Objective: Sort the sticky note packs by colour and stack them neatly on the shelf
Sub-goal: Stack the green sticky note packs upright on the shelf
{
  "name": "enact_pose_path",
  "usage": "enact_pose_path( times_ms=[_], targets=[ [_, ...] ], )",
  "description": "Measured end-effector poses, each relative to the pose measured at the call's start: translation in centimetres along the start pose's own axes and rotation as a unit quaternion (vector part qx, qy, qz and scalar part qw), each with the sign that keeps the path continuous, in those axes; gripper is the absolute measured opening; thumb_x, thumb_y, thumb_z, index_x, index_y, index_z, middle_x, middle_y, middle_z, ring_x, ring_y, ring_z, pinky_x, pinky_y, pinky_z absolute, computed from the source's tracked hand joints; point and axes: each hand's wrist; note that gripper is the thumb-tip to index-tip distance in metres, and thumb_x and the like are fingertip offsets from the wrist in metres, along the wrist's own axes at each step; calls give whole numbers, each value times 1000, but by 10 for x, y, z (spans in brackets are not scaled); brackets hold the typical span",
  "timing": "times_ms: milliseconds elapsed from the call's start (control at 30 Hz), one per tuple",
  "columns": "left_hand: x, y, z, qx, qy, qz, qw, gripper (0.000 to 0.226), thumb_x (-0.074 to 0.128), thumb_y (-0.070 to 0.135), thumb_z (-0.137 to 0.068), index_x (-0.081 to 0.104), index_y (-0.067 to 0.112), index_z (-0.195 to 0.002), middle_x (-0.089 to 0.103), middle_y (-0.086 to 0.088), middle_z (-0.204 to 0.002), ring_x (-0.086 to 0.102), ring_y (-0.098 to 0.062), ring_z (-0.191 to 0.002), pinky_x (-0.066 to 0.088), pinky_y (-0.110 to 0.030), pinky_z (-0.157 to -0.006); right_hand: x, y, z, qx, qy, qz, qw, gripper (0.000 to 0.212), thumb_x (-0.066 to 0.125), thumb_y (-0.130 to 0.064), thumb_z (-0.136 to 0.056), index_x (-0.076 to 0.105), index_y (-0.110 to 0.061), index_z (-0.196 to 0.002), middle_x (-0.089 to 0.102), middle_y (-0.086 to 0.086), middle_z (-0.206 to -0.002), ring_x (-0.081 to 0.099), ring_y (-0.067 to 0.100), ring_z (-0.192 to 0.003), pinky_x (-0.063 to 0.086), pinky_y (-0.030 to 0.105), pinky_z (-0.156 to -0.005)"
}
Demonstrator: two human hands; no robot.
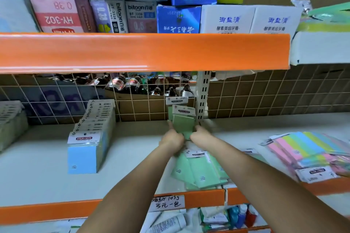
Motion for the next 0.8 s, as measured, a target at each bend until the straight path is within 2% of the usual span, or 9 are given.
enact_pose_path(
  times_ms=[67,100,200,300,467,567,667,733,800],
  targets=[
    [0,-3,-8,-3,6,-24,1000,79,44,35,-91,-2,17,-152,56,-14,-132,54,-33,-117,44,-41,-100,-1,-5,1,-28,-6,7,1000,32,54,-20,-97,51,-13,-128,59,12,-115,49,21,-87,35,23,-73],
    [0,-5,-11,-7,8,-38,999,77,42,36,-92,-2,15,-152,54,-15,-133,53,-34,-118,43,-42,-100,-1,-4,-2,-31,-4,8,999,36,52,-19,-98,47,-11,-133,59,11,-114,48,20,-85,35,21,-71],
    [3,-8,-21,-23,2,-48,999,66,35,33,-99,3,7,-151,41,-16,-145,43,-33,-129,35,-41,-108,2,-4,-12,-10,-4,5,1000,47,45,-10,-98,32,-11,-143,57,8,-98,45,14,-70,33,21,-52],
    [7,-12,-33,-20,-13,-30,999,63,32,32,-101,7,6,-153,24,-16,-154,27,-32,-140,23,-38,-116,10,-1,-23,0,-1,12,1000,57,43,-9,-95,21,-14,-147,55,16,-119,49,18,-78,34,23,-52],
    [12,-12,-45,7,2,-66,998,67,31,28,-97,-1,8,-153,8,-12,-160,12,-31,-146,10,-35,-119,6,7,-35,-1,9,2,1000,53,42,-7,-94,25,-14,-143,48,10,-103,40,10,-65,29,20,-48],
    [15,-14,-54,12,7,-62,998,68,36,23,-89,16,8,-151,18,-14,-157,16,-30,-144,11,-32,-118,2,8,-43,-7,16,13,1000,55,39,-3,-93,24,-14,-145,48,9,-106,40,10,-64,31,17,-42],
    [16,-15,-59,12,36,-55,998,68,41,15,-90,13,8,-152,23,-14,-155,21,-30,-142,16,-32,-116,2,8,-50,-11,4,37,999,61,37,-2,-92,19,-17,-149,46,11,-129,38,8,-65,32,13,-39],
    [17,-13,-59,-2,35,-53,998,72,39,18,-93,2,9,-153,15,-13,-158,17,-29,-144,16,-34,-117,4,7,-54,-12,5,46,999,63,38,-3,-91,19,-19,-149,43,11,-140,47,14,-76,38,16,-48],
    [16,-9,-59,-21,40,-45,998,68,39,20,-96,4,10,-154,14,-13,-158,19,-30,-144,18,-36,-118,7,6,-60,-10,12,49,999,62,41,-6,-90,23,-21,-148,44,10,-141,53,23,-100,46,23,-70]
  ],
)
Point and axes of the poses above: each hand's wrist, its own z-axis away from the middle knuckle, its own x-axis out of the palm, y = z × x
